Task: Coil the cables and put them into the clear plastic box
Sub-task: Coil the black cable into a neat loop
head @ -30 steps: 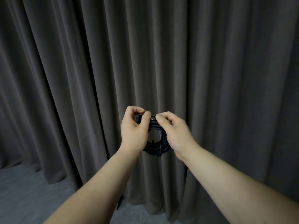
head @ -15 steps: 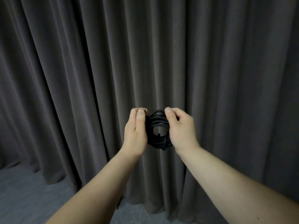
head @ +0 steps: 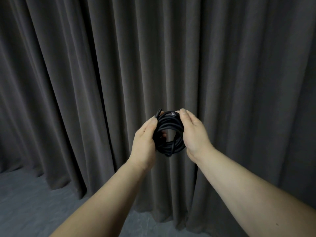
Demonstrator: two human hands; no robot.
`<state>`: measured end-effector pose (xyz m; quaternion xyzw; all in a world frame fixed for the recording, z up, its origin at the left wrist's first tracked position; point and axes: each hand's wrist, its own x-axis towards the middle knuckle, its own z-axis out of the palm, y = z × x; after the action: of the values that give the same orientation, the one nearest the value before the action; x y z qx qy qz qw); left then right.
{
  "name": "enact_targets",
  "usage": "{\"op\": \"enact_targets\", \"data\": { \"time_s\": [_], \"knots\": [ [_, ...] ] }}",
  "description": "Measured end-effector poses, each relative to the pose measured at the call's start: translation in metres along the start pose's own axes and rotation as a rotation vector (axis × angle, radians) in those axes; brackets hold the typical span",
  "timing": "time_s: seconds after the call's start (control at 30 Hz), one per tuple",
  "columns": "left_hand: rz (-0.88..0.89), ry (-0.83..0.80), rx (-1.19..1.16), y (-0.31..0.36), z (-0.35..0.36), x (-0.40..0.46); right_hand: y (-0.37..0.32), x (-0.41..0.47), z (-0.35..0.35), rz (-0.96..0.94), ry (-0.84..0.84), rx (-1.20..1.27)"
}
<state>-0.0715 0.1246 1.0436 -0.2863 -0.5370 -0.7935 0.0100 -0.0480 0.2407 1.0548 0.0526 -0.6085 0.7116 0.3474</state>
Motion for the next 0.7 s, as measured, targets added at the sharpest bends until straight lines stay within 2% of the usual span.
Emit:
{"op": "enact_targets", "data": {
  "time_s": [0.2,0.3,0.4,0.5,0.57,0.7],
  "knots": [
    [-0.117,0.122,-0.192,0.001,-0.007,0.006,0.006,-0.006,-0.008,0.177,-0.229,0.046],
    [-0.21,0.144,-0.202,0.001,-0.012,0.005,0.011,-0.01,-0.011,0.151,-0.325,-0.048],
    [-0.291,0.127,-0.192,0.0,-0.016,0.002,0.014,-0.009,-0.014,0.081,-0.214,-0.118],
    [-0.32,0.123,-0.174,0.0,-0.017,-0.001,0.016,-0.011,-0.016,0.094,-0.158,-0.089],
    [-0.309,0.151,-0.142,-0.003,-0.018,0.0,0.018,-0.012,-0.017,0.154,-0.193,-0.053],
    [-0.322,0.158,-0.065,-0.009,-0.025,0.003,0.02,-0.014,-0.022,0.419,-0.331,0.037]
  ]
}}
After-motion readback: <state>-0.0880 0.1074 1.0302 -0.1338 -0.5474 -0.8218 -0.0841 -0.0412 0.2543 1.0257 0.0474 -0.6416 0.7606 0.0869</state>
